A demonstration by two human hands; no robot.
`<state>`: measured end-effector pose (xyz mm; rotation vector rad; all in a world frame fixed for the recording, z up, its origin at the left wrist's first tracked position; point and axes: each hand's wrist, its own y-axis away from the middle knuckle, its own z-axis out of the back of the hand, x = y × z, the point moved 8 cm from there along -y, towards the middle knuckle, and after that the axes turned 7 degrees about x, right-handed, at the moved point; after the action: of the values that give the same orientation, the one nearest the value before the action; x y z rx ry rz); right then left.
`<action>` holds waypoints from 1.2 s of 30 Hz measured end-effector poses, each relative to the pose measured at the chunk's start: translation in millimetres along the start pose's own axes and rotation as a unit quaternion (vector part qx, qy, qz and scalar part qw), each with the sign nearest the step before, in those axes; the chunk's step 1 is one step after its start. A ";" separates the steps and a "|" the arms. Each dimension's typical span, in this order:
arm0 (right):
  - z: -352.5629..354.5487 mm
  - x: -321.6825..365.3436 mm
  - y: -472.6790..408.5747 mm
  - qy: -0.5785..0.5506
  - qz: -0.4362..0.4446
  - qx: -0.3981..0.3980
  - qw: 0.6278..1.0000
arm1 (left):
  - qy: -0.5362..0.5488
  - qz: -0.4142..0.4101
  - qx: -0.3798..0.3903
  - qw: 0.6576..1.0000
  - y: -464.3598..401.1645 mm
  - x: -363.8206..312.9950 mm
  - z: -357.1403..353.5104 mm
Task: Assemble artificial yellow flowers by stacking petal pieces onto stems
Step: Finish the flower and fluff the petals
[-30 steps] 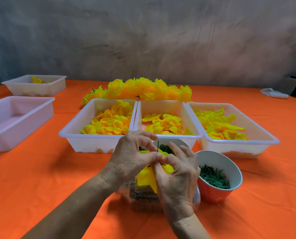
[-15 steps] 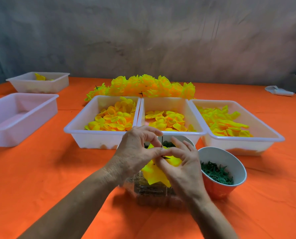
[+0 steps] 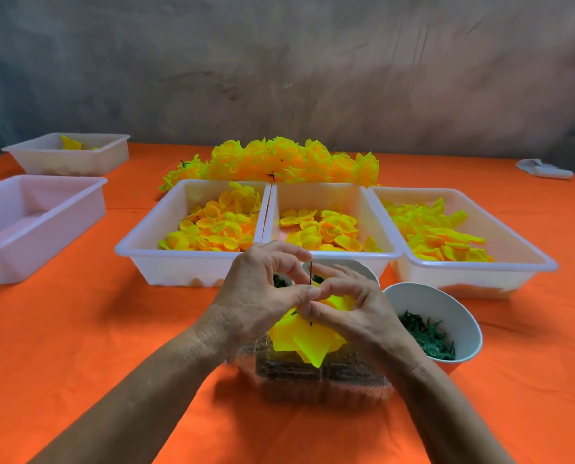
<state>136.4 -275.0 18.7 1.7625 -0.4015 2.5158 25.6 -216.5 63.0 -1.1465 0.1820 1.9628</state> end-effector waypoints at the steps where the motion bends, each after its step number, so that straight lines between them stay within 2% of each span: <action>1: -0.3 -0.7 -0.5 -0.003 0.001 0.002 1.000 | 0.001 0.001 -0.001 1.000 -0.7 0.6 -0.1; 5: 0.5 -1.5 4.4 0.033 -0.012 -0.004 0.999 | 0.006 0.000 -0.006 1.000 1.1 -1.6 0.3; 12: 10.1 20.8 17.0 0.146 0.019 -0.107 0.983 | -0.013 0.000 -0.010 1.000 3.3 -5.2 1.3; 16: 8.2 18.0 18.1 0.144 0.030 -0.108 0.983 | 0.005 -0.002 -0.010 1.000 3.0 -4.3 0.6; 25: 2.6 0.9 18.2 0.049 0.050 -0.110 0.991 | 0.024 -0.013 -0.013 1.000 1.2 1.6 -1.1; 30: 1.8 5.6 23.7 0.087 0.040 -0.121 0.988 | 0.038 -0.005 -0.023 0.999 2.8 4.3 -1.0; 33: 5.8 20.6 23.5 0.174 0.043 -0.123 0.976 | 0.072 0.009 -0.022 0.997 5.7 6.9 -0.6; 36: 8.9 23.4 22.5 0.165 0.025 -0.111 0.980 | 0.117 0.013 -0.044 0.992 12.4 14.2 4.0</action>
<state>132.3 -301.4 39.1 1.2443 -0.6794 2.6090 10.7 -214.2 51.0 -1.4395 0.2357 1.8714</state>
